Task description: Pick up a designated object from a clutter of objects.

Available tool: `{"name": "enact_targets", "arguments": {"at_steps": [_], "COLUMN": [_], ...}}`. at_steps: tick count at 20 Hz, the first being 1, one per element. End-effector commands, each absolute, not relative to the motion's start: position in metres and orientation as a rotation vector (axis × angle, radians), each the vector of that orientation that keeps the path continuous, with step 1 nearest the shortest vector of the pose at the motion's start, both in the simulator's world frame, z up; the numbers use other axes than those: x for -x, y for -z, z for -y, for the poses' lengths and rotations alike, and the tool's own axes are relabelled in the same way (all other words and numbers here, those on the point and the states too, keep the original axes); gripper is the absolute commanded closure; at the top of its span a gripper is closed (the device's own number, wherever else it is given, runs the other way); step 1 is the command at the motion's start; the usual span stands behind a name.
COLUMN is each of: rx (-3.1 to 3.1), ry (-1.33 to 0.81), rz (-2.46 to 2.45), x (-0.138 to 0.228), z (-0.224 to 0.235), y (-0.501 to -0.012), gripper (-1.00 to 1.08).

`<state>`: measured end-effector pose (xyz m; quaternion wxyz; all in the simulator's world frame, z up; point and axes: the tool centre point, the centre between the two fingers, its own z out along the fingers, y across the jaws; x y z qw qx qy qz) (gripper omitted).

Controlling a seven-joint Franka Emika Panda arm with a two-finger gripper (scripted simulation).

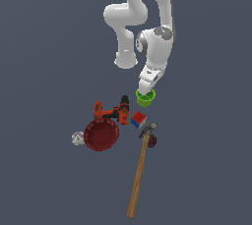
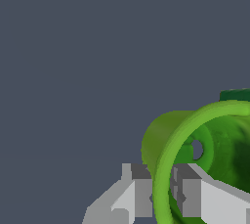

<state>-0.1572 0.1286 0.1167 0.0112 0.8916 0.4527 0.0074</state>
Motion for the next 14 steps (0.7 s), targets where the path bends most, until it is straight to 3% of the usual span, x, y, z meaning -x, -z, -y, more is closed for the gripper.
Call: {"name": "enact_targets", "arguments": {"at_steps": [1,14], "rx": [-2.782,-2.785], "ry": [-0.027,-0.030], "rz": [-1.413,-1.416], "x": [0.155,0.143], "z": [-0.121,-0.066], "y": [-0.132,-0.230], "gripper": [1.08,1.08]}}
